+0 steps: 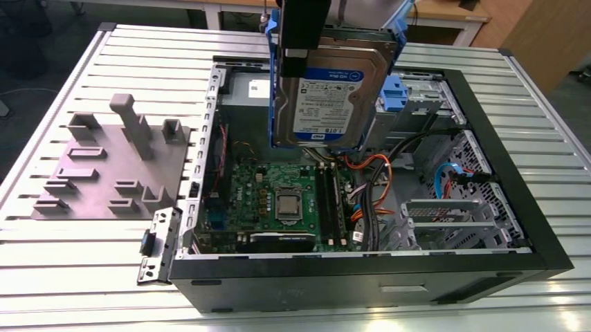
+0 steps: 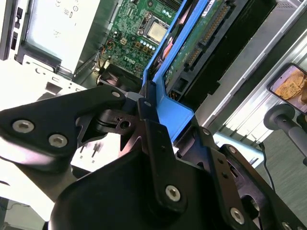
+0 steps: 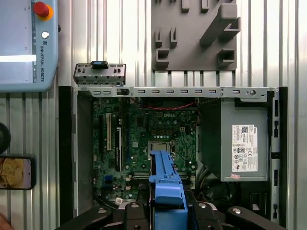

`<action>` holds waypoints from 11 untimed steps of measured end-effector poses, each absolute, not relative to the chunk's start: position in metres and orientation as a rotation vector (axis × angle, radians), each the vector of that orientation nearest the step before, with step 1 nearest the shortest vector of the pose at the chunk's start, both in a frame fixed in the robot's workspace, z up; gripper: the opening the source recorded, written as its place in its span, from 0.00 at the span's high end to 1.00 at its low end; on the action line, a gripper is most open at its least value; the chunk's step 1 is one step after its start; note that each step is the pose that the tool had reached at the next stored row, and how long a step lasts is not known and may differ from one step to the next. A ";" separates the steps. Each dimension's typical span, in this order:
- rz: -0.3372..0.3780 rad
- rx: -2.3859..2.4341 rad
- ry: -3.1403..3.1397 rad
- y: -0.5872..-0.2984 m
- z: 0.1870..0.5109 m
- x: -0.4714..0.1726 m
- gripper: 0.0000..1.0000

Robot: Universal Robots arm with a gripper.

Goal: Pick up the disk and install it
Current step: 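Insert the disk into the insertion slot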

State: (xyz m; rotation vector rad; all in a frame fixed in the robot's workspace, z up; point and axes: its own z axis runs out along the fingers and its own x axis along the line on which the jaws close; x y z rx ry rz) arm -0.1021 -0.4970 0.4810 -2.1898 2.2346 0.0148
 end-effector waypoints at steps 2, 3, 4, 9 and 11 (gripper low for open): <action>0.015 -2.190 2.235 -0.497 0.481 -0.102 0.63; 0.015 -2.190 2.235 -0.497 0.481 -0.102 0.63; 0.015 -2.190 2.235 -0.497 0.481 -0.102 0.63; 0.015 -2.190 2.235 -0.497 0.481 -0.102 0.63; 0.015 -2.190 2.235 -0.497 0.481 -0.102 0.63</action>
